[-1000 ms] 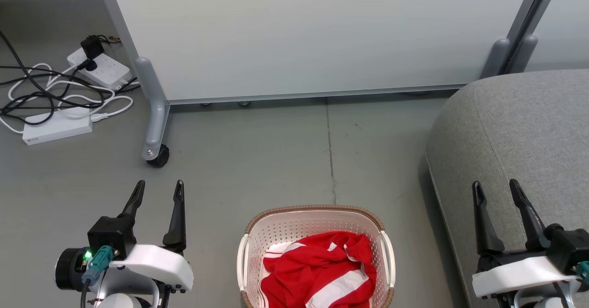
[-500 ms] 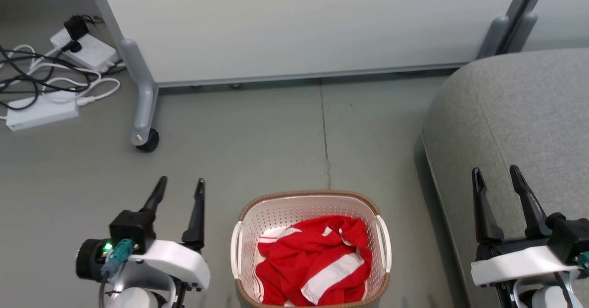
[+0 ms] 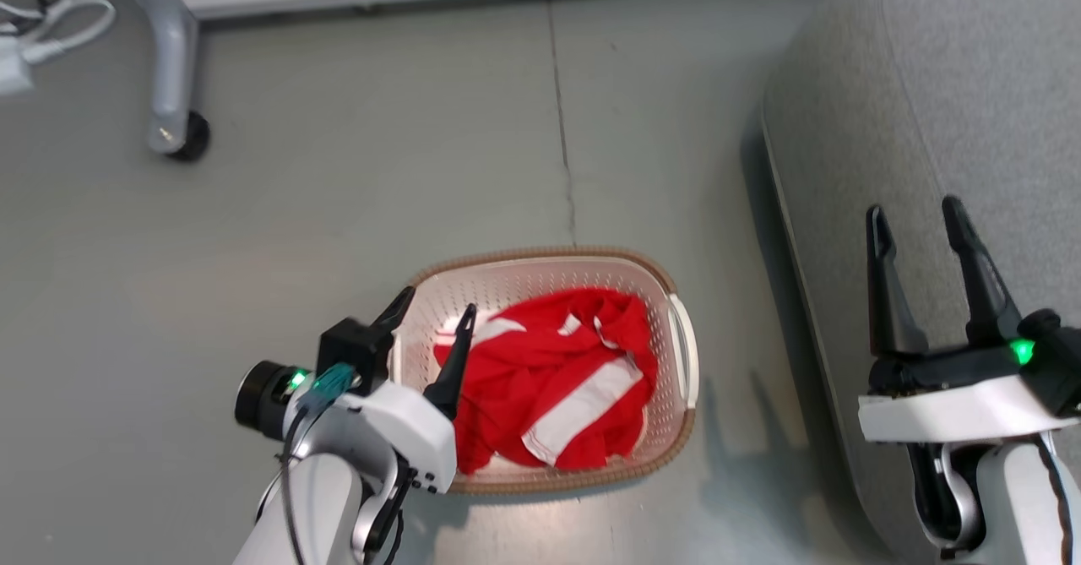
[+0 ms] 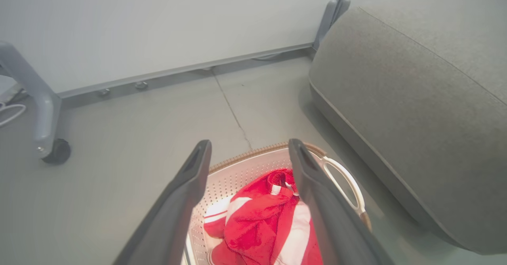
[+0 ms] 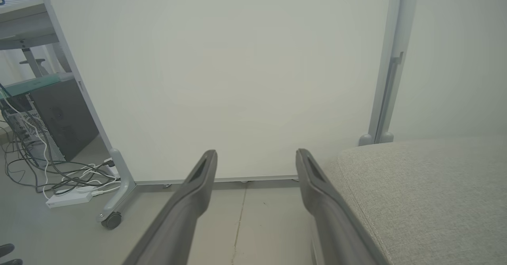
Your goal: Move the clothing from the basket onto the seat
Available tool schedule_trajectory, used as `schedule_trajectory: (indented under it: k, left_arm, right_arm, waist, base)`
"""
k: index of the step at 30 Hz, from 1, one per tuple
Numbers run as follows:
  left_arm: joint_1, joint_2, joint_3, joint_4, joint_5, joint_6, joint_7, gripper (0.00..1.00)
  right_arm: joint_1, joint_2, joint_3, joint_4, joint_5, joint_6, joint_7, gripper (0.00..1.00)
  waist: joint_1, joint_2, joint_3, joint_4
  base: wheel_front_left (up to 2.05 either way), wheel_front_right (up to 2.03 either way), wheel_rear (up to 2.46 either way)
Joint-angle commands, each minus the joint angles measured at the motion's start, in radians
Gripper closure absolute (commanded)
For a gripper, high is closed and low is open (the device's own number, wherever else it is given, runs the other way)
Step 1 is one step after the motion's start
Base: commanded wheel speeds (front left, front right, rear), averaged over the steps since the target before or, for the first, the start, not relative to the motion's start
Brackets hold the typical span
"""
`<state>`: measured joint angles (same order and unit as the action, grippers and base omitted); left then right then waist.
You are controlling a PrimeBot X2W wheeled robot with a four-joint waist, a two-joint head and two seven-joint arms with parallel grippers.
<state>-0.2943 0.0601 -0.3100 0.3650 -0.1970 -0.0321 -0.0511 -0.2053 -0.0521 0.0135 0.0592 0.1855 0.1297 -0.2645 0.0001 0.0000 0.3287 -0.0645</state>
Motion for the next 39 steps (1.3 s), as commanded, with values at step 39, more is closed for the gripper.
schedule_trajectory:
  k: [39]
  left_arm:
    - [-0.671,0.119,-0.227,0.856,0.087,-0.028,0.132,0.00]
  right_arm:
    - [-0.241,0.005,0.155,-0.148,0.134,0.002,-0.003,0.00]
  waist:
    - [-0.0001,0.0000,0.610,-0.293]
  base:
    - [0.00,0.00,0.00]
